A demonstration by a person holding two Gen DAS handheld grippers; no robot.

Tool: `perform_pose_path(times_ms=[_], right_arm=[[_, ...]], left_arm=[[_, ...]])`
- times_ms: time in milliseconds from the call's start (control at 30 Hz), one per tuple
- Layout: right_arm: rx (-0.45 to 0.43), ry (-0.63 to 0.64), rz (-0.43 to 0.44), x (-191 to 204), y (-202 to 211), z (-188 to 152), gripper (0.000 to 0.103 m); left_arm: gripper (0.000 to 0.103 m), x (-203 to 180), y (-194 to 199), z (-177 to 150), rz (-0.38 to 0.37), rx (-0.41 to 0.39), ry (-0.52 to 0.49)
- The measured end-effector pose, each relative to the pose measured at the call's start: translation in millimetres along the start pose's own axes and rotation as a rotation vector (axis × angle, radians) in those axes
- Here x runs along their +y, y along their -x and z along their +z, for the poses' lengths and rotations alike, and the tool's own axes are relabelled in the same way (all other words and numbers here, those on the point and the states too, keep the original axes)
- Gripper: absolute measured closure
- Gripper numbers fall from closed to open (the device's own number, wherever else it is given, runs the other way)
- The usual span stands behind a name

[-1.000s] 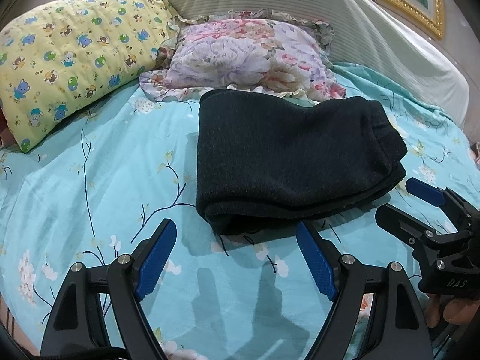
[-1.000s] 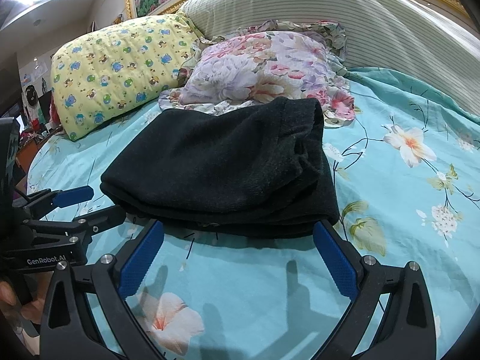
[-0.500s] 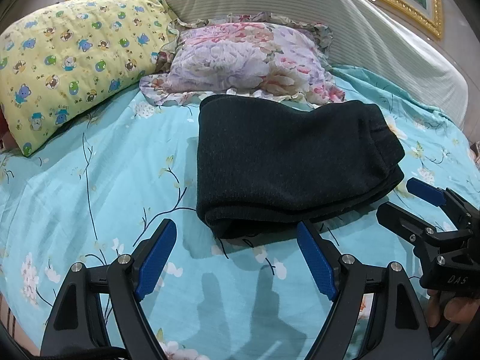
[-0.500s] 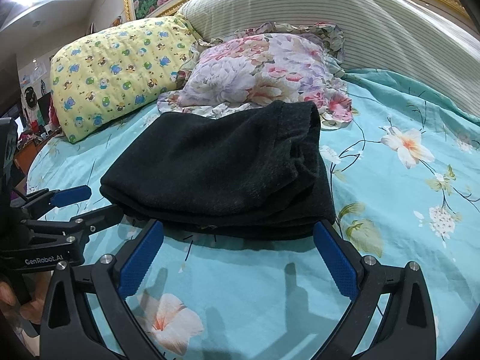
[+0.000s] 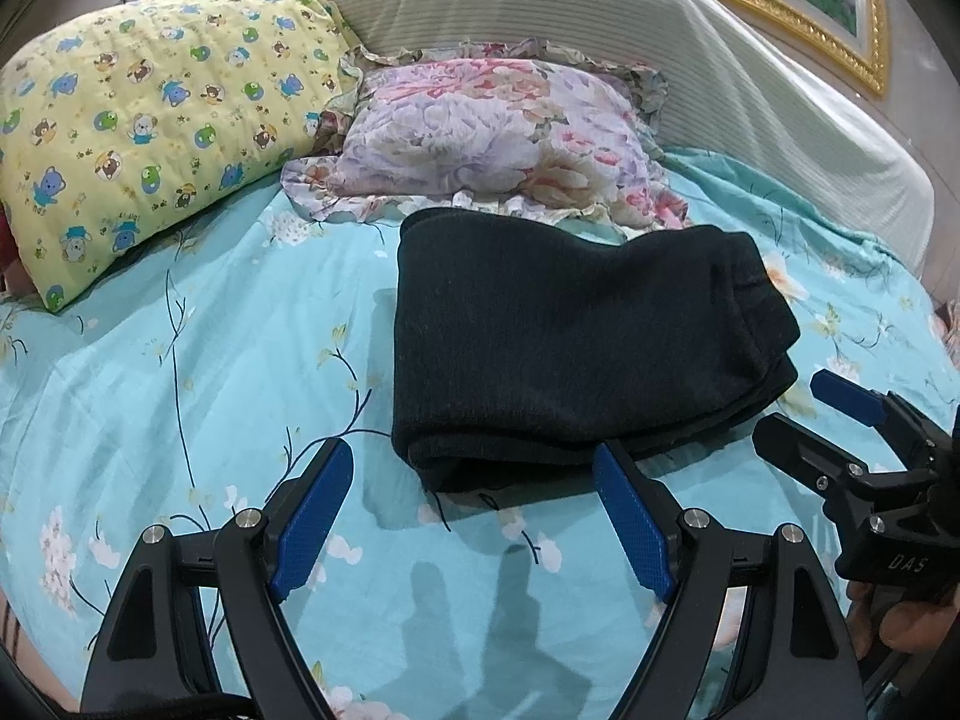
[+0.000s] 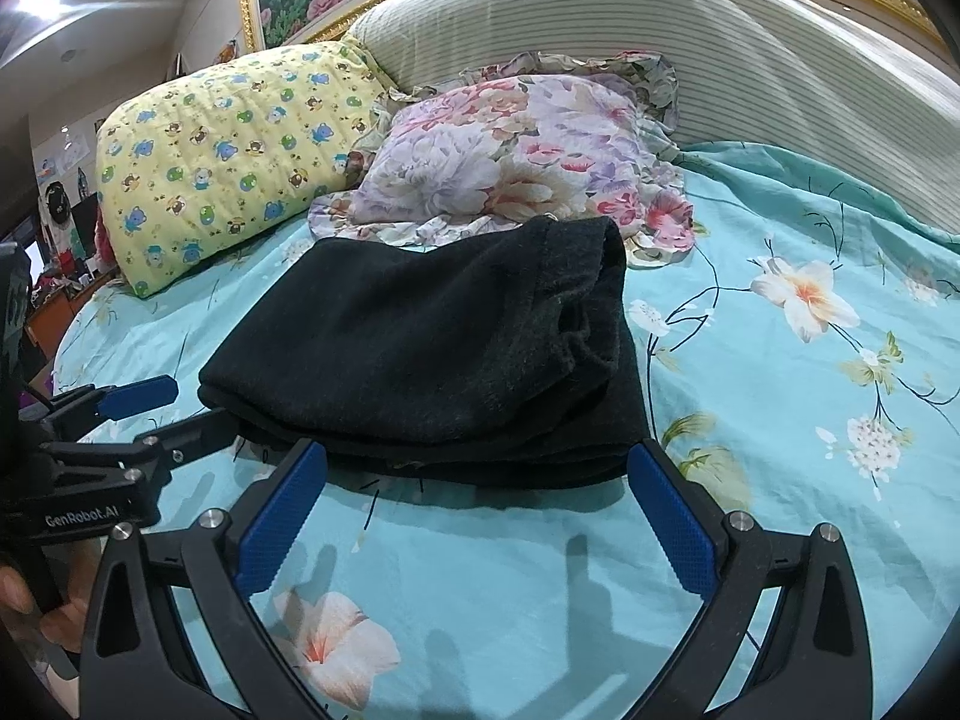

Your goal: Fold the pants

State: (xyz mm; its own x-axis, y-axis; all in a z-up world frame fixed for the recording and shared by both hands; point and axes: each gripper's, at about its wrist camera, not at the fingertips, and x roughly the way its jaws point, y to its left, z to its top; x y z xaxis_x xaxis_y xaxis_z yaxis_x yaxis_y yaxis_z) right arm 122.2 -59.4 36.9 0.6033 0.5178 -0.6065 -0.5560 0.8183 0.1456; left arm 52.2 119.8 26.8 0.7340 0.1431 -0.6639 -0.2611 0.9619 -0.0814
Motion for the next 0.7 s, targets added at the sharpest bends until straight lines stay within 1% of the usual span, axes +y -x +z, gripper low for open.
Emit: perform_pose_path(times_ms=[267, 600, 700], right_arm=[[-0.017, -0.015, 0.007, -2.1, 1.7, 4.9, 0.002], [-0.007, -0.042, 0.017, -2.5, -2.4, 5.0, 0.001], [-0.010, -0.052, 0.018, -4.2, -0.1, 4.6, 0.001]], left_arm=[[0.020, -1.0, 2.0, 3.7, 0.004, -0.014, -0.006], [0.021, -7.1, -3.2, 6.8, 0.011, -0.019, -0.023], [0.021, -6.3, -3.1, 9.3, -0.012, -0.003, -0.008]])
